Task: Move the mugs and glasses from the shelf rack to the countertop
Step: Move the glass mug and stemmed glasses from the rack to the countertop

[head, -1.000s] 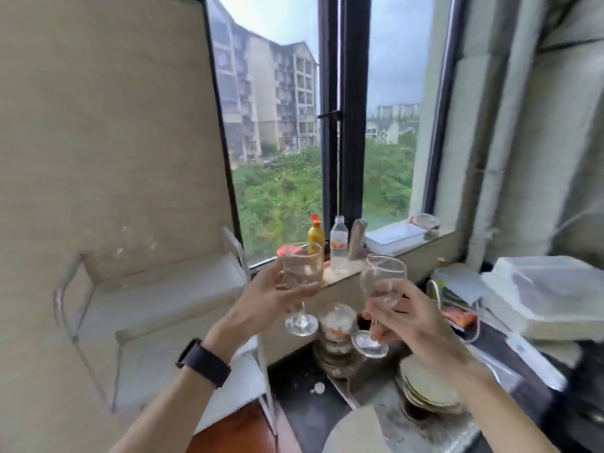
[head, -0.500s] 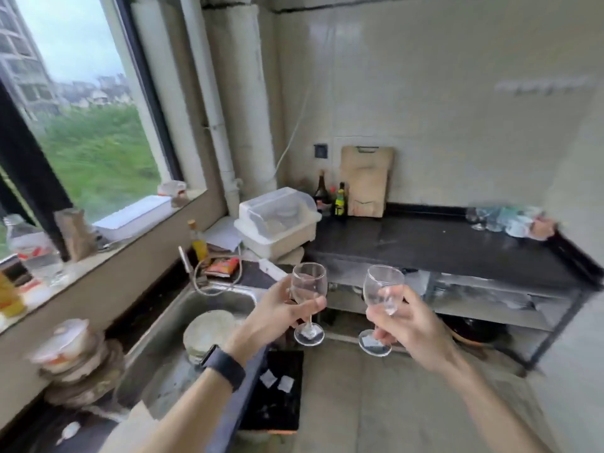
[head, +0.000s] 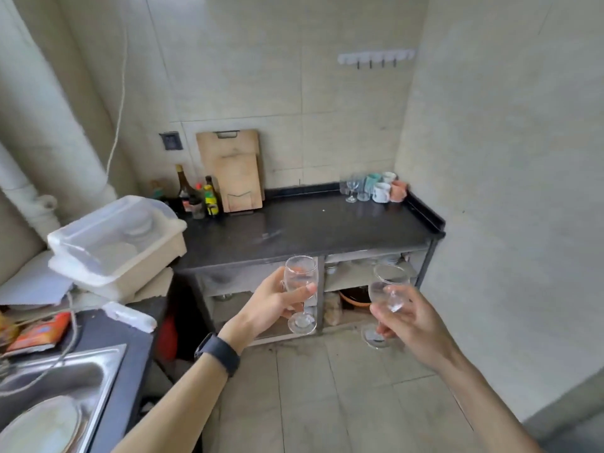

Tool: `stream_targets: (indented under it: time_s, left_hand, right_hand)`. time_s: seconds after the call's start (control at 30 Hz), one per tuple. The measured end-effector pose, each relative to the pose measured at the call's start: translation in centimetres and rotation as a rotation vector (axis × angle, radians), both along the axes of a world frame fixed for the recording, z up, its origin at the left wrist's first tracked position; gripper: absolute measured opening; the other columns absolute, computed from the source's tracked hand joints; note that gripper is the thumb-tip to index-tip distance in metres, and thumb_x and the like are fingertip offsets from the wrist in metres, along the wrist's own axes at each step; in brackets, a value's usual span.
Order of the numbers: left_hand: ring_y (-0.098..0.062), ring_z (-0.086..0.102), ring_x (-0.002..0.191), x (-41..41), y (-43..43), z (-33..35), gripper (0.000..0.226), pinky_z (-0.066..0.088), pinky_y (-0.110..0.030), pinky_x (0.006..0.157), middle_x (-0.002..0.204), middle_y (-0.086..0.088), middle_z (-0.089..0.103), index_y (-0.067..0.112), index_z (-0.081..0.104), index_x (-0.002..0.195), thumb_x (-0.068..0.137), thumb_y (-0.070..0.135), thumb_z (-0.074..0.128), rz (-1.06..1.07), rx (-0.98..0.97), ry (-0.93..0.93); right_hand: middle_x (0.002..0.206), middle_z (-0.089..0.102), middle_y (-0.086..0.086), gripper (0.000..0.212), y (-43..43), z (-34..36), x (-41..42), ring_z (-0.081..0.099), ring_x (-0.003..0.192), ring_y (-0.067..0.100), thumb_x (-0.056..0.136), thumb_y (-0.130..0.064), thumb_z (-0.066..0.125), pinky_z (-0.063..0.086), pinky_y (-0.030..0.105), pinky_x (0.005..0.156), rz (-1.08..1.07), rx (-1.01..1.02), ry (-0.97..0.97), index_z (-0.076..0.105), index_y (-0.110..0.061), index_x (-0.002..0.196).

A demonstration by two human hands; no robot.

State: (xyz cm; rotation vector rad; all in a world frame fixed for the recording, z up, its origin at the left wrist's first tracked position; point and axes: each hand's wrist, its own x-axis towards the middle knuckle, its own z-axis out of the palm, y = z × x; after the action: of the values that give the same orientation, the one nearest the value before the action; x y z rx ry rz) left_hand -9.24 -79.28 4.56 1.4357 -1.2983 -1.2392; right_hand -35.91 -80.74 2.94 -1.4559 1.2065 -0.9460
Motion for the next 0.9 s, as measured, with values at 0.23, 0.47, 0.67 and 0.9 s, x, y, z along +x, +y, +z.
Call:
stream_targets:
  time_s: [0.23,0.47,0.67,0.9]
  left_hand:
    - [-0.017,0.068,0.083,0.8,-11.4,-2.7,0.048,0.055,-0.042,0.086,0.111,-0.011,0.071,0.028,0.061,0.117,0.075,0.045,0.076,0.001,0.066,0.046]
    - [-0.017,0.070,0.083,0.9,-20.7,-5.7,0.052,0.057,-0.046,0.087,0.109,-0.006,0.068,0.026,0.060,0.120,0.075,0.045,0.078,-0.011,0.103,0.018]
    - [-0.021,0.071,0.086,0.2,-29.0,-9.2,0.059,0.058,-0.047,0.086,0.114,-0.005,0.065,0.026,0.060,0.120,0.069,0.044,0.083,0.027,0.189,0.009]
    - [-0.023,0.069,0.098,-2.6,-39.0,-11.7,0.054,0.058,-0.024,0.069,0.121,-0.004,0.057,0.032,0.049,0.124,0.080,0.032,0.081,0.188,0.243,0.046]
  right_hand:
    - [0.085,0.076,0.005,0.035,-10.3,-1.7,0.0,0.076,0.077,0.022,0.085,-0.030,0.076,0.059,0.047,0.084,-0.096,0.035,0.016,0.054,-0.021,0.111]
    - [0.087,0.074,0.008,0.037,-18.5,-4.3,0.7,0.076,0.076,0.021,0.084,-0.035,0.075,0.059,0.038,0.079,-0.116,0.102,0.022,0.053,-0.022,0.111]
    - [0.098,0.072,-0.005,0.048,-27.3,-7.8,-0.2,0.076,0.079,0.022,0.072,-0.049,0.080,0.060,0.042,0.081,-0.085,0.161,0.052,0.057,-0.028,0.109]
    - [0.119,0.059,-0.018,0.051,-39.2,-11.0,-2.0,0.062,0.095,-0.009,0.079,-0.044,0.079,0.047,0.018,0.080,0.007,0.201,0.206,0.054,-0.031,0.122]
